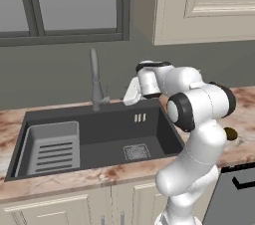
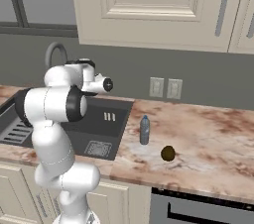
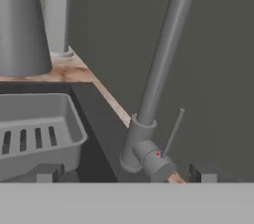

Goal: Turn on the sink faucet. Then move the avocado from the counter to the sink. Turn off the sink. Move the vegetable from the sink to the pot next to the stove. Finally move the pot to the front left burner.

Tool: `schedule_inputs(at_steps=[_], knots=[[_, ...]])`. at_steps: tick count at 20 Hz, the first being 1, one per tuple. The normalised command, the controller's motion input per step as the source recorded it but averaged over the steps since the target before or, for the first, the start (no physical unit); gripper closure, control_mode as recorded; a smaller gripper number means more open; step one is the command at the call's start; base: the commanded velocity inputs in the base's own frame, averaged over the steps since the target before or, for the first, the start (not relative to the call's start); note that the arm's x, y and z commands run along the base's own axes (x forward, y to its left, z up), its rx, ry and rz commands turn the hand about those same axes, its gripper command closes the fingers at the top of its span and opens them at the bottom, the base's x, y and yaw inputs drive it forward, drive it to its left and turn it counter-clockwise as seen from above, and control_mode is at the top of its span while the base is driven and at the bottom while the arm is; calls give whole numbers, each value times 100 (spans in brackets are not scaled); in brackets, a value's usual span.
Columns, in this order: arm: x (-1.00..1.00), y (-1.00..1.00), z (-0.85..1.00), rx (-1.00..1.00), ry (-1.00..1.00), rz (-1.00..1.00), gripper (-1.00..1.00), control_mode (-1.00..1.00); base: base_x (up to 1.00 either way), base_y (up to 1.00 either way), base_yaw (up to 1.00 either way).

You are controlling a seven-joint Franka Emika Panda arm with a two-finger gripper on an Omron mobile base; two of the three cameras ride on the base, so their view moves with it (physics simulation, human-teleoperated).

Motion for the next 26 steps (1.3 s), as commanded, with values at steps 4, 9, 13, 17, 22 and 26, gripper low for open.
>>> schedule_inputs(at_steps=[4,9,13,17,22,26], knots=[[45,16,-4,0,0,0,-100,-100,0,0,0],[50,19,-10,0,0,0,-100,-100,0,0,0],[39,18,-16,0,0,0,-100,-100,0,0,0],[10,18,-17,0,0,1,-100,-100,0,0,0],[2,14,-13,0,0,1,-100,-100,0,0,0],[6,13,-14,0,0,1,-100,-100,0,0,0]])
